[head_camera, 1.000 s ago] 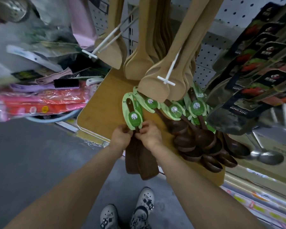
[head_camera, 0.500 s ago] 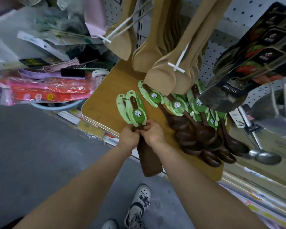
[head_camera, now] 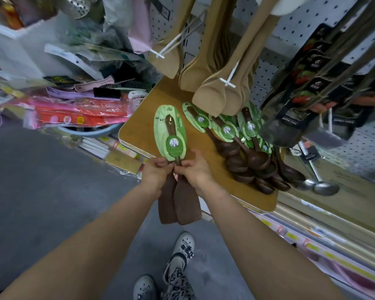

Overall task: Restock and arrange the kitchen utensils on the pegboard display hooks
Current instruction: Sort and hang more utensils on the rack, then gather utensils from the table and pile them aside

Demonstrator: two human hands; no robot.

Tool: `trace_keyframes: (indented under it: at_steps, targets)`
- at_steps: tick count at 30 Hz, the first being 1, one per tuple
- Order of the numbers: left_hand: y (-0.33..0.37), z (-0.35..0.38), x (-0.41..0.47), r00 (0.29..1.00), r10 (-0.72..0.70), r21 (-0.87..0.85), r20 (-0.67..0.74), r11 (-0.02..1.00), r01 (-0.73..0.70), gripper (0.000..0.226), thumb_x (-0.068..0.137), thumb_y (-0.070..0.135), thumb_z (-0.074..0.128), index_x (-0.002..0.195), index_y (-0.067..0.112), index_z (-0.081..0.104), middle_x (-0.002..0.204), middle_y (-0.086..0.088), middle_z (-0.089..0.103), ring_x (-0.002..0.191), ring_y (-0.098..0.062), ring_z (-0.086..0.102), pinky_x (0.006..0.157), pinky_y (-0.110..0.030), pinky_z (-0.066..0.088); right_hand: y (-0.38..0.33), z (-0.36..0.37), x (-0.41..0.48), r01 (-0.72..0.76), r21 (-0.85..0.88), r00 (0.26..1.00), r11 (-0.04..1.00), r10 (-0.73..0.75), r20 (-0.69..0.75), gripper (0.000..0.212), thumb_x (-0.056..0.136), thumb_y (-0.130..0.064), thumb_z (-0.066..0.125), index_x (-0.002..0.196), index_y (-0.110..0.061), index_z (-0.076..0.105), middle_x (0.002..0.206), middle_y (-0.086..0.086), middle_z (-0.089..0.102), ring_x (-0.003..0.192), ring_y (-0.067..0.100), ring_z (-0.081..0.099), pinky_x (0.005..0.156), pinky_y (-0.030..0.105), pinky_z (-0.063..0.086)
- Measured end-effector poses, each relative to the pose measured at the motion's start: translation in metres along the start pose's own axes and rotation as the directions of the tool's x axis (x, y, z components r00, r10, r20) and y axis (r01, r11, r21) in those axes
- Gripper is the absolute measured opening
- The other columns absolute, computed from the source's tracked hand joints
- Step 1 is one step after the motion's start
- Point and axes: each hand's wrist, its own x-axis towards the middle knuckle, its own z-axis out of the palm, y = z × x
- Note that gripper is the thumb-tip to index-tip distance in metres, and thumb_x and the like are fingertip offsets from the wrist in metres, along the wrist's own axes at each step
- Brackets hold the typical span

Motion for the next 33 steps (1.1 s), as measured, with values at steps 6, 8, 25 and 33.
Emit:
trace_keyframes:
  at_steps: [6,8,25,33]
  targets:
    - [0.037,-0.013,-0.067,0.967,0.204,0.054,0.152,0.975,-0.215,0.031,0.085,-0.007,0.064,0.097,0.022,0.061,0.087,-0.007,0.065,0.081,-0.017,0.061,0.074,-0.026,0.051,-0.029,-0.019,-0.066,0.111,0.145,0.99,0.983,-0.122,0.068,0.041,0.08,0.002,0.074,0.113,-0.015,0.056,0.099,0.018,0.068,0.091,0.025,0.065,0.09,0.044,0.053]
    - [0.051,-0.016,-0.094,0.942,0.257,0.065,0.218,0.959,-0.277,0.032,0.088,-0.004,0.061,0.093,0.028,0.063,0.087,-0.001,0.067,0.081,-0.012,0.062,0.072,-0.026,0.048,-0.039,-0.03,-0.093,0.173,0.161,0.983,0.972,-0.182,0.041,0.042,0.084,-0.006,0.074,0.122,-0.013,0.057,0.096,0.015,0.068,0.087,0.02,0.065,0.08,0.034,0.053]
    - [0.131,0.073,-0.273,0.609,0.361,-0.026,0.706,0.873,-0.488,0.024,0.097,0.007,0.052,0.119,0.014,0.057,0.086,0.006,0.065,0.066,0.006,0.059,0.061,-0.012,0.047,-0.081,-0.18,-0.271,0.488,0.221,0.841,0.844,-0.388,-0.378,0.025,0.09,-0.027,0.071,0.112,-0.023,0.059,0.086,-0.007,0.068,0.062,0.002,0.059,0.055,0.02,0.048]
    - [0.13,0.137,-0.3,0.507,0.292,0.069,0.811,0.813,-0.578,0.027,0.094,0.007,0.057,0.116,0.023,0.06,0.104,-0.007,0.071,0.074,-0.008,0.057,0.065,-0.025,0.043,-0.075,-0.252,-0.291,0.574,0.198,0.721,0.794,-0.376,-0.582,0.037,0.087,-0.017,0.073,0.119,-0.014,0.055,0.11,0.005,0.071,0.093,0.024,0.069,0.07,0.032,0.056]
